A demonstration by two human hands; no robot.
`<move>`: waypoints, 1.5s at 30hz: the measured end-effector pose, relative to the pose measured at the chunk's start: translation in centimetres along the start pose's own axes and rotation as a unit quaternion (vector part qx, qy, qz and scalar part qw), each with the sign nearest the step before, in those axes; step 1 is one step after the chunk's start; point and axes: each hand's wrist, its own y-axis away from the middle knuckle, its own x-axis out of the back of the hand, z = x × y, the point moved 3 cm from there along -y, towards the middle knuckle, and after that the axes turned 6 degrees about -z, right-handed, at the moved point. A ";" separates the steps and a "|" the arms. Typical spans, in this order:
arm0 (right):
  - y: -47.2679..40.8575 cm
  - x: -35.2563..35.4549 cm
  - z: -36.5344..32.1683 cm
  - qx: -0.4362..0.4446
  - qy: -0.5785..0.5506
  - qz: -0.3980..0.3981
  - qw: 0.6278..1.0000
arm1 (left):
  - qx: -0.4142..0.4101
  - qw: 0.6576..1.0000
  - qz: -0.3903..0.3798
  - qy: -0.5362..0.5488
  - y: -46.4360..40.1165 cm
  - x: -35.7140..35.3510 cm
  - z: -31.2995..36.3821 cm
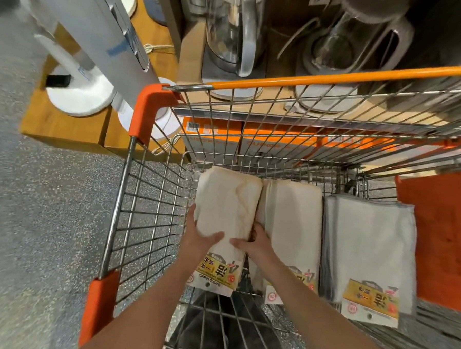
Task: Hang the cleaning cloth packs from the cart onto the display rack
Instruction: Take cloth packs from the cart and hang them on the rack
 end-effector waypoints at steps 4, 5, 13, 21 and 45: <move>0.5 0.0 -0.4 0.001 -0.028 -0.028 0.999 | 0.016 0.999 -0.006 0.039 -0.1 0.3 0.3; 0.5 0.0 -0.5 -0.001 -0.041 -0.028 0.999 | 0.016 0.999 -0.004 0.045 0.0 0.4 0.5; 0.6 -0.5 -0.6 -0.019 -0.062 -0.006 0.998 | 0.012 0.999 0.002 0.044 0.4 0.2 0.9; 0.7 -0.2 -1.0 -0.018 -0.113 -0.021 0.993 | 0.010 1.000 0.013 0.024 0.3 0.3 1.9; 1.1 -0.2 -0.5 -0.057 -0.149 -0.059 0.986 | -0.008 0.999 -0.004 0.042 1.1 0.4 2.1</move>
